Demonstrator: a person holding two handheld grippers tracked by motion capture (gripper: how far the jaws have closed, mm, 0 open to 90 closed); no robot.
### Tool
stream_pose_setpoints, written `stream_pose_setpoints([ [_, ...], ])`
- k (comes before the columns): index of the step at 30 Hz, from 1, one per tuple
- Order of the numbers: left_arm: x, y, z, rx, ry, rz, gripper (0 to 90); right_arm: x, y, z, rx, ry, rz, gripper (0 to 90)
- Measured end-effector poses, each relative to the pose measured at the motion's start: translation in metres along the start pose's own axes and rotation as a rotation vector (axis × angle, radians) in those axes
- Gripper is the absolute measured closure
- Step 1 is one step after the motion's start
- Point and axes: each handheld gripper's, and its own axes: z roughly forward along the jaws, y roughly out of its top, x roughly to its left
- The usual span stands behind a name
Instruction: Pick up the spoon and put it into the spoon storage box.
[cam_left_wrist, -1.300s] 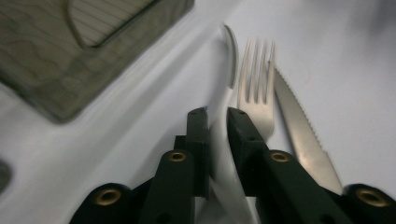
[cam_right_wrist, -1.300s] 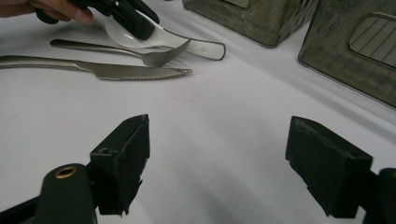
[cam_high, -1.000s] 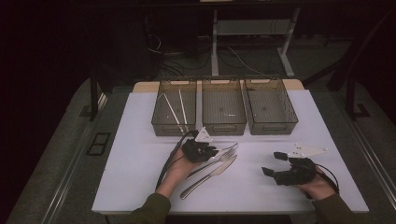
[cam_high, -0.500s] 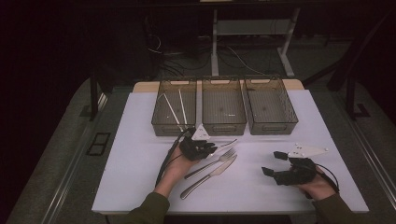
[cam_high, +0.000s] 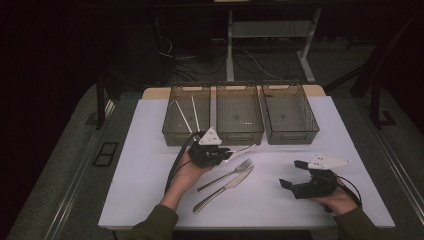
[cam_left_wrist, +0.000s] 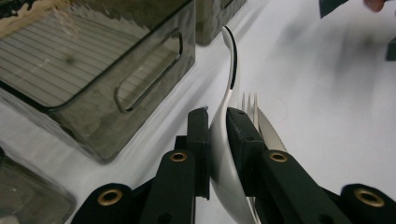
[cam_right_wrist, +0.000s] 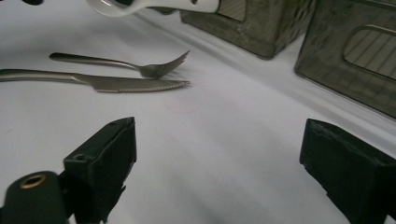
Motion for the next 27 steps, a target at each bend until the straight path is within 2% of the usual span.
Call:
stream_pose_setpoints([
  [1, 0.000, 0.001, -0.001, -0.002, -0.003, -0.003, 79.6, 0.000, 0.000, 0.001, 0.003, 0.005, 0.005, 1.4],
  [13, 0.002, 0.011, -0.003, -0.012, -0.006, 0.022, 79.5, 0.000, 0.000, 0.003, 0.021, 0.019, -0.015, 1.5],
  [27, 0.024, 0.039, -0.003, -0.034, 0.007, 0.046, 79.4, 0.000, 0.000, 0.002, 0.023, 0.017, -0.011, 1.5],
])
